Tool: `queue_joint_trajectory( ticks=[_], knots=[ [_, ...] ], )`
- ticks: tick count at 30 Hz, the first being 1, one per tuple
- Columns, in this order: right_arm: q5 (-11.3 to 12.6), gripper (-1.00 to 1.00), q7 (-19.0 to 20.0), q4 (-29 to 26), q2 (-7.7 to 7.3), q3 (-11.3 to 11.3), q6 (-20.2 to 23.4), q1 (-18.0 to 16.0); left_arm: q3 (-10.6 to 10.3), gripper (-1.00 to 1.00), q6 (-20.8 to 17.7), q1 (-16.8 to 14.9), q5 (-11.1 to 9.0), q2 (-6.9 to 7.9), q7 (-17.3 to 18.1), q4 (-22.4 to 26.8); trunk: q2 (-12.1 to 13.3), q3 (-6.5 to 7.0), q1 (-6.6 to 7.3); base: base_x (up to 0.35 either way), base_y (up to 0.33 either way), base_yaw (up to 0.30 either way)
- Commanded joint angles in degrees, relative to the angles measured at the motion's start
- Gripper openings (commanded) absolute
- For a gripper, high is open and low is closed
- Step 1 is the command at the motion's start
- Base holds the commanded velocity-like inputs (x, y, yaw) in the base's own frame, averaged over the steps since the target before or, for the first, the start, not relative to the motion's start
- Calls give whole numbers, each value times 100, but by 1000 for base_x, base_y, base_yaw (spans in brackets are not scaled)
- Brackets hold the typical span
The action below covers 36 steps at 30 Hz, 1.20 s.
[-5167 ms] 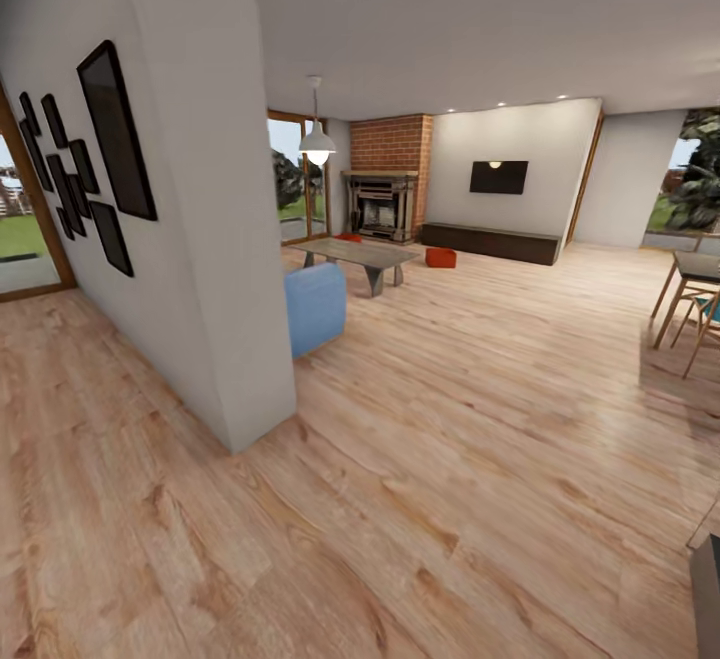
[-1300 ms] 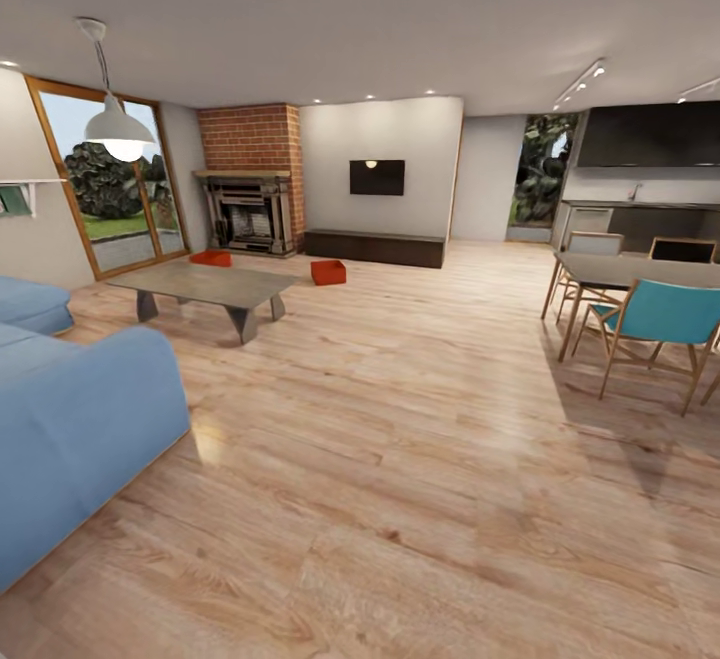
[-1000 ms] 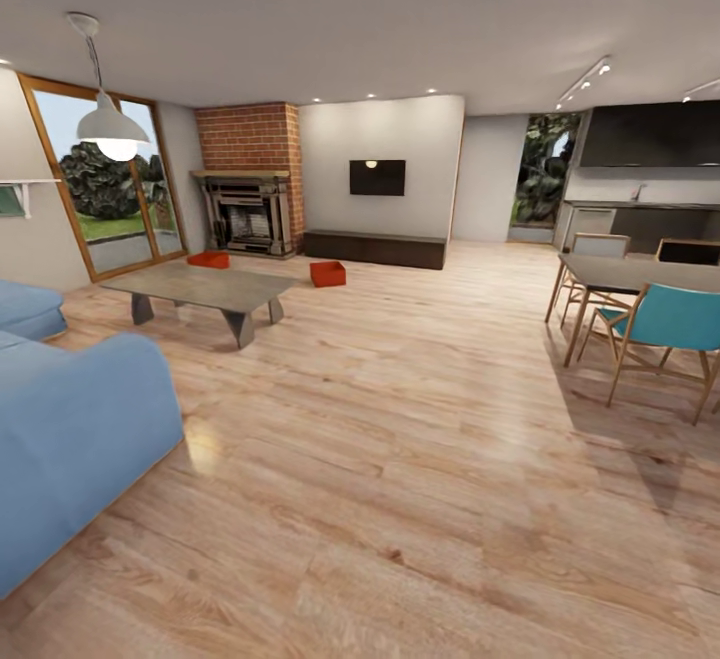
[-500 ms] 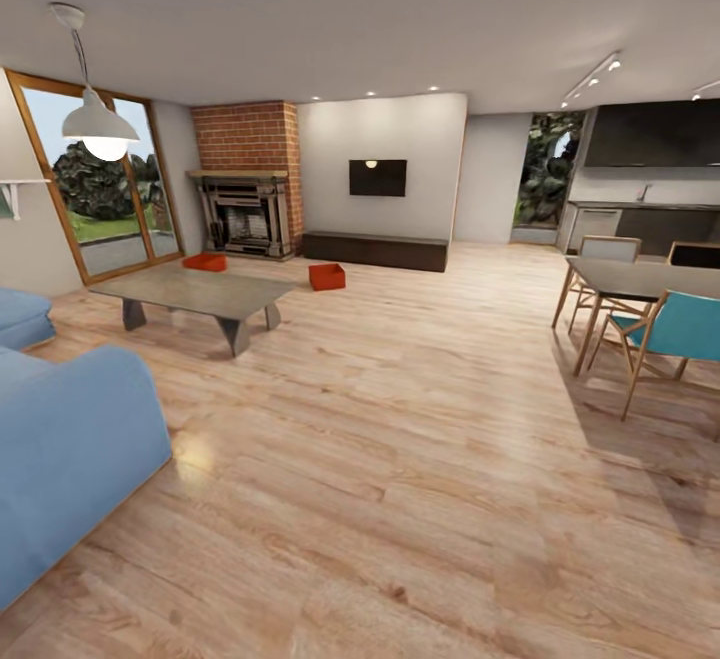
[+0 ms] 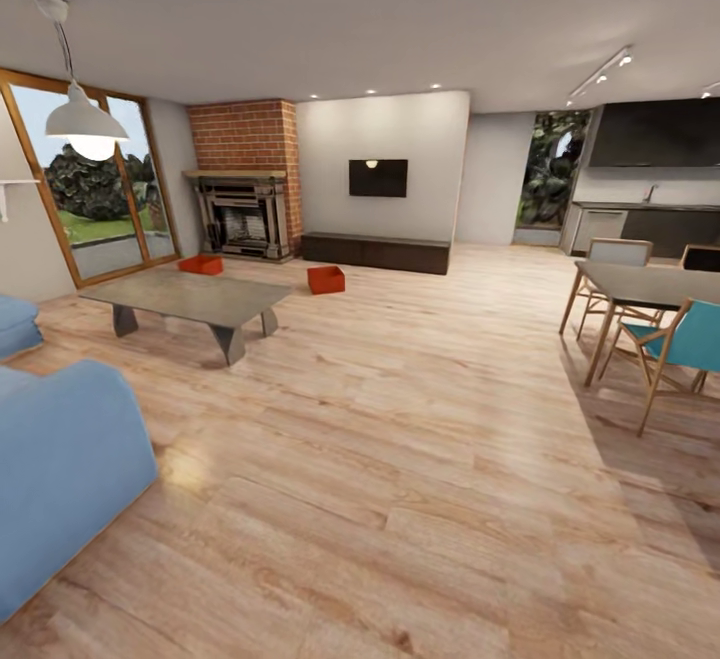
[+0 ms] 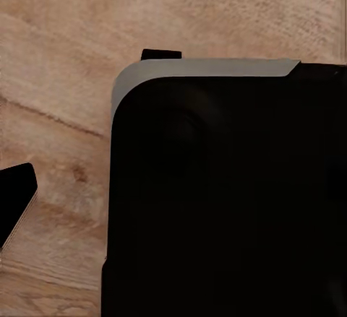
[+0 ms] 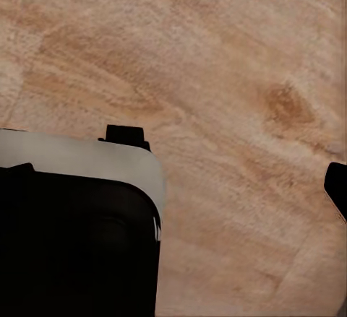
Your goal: Move the two storage containers from the living room to the garage. In the garage, place one container on the floor and stack the other container on top of it (either order is fine).
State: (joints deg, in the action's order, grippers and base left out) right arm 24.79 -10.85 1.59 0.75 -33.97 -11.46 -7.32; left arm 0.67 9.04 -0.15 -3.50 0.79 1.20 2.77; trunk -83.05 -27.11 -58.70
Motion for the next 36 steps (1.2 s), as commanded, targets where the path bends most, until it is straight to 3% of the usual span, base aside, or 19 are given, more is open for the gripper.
queue_joint_trajectory(
  ticks=[1, 30, 36],
  knots=[
    [47, 100, -5, 17, 5, -48, -27, -6, 3, 100, 12, -1, -37, 0, 12, -2, -2, -5, -3, 322, 0, 0],
    [39, 100, 10, 20, 13, -53, 13, -6, 3, 100, 10, -3, -37, 0, 12, -1, -2, -5, -3, 322, 0, 0],
    [42, 100, 318, 25, 5, -48, 29, -6, 3, 100, 10, -2, -37, 0, 12, 0, -2, -5, -3, 322, 0, 0]
  ],
)
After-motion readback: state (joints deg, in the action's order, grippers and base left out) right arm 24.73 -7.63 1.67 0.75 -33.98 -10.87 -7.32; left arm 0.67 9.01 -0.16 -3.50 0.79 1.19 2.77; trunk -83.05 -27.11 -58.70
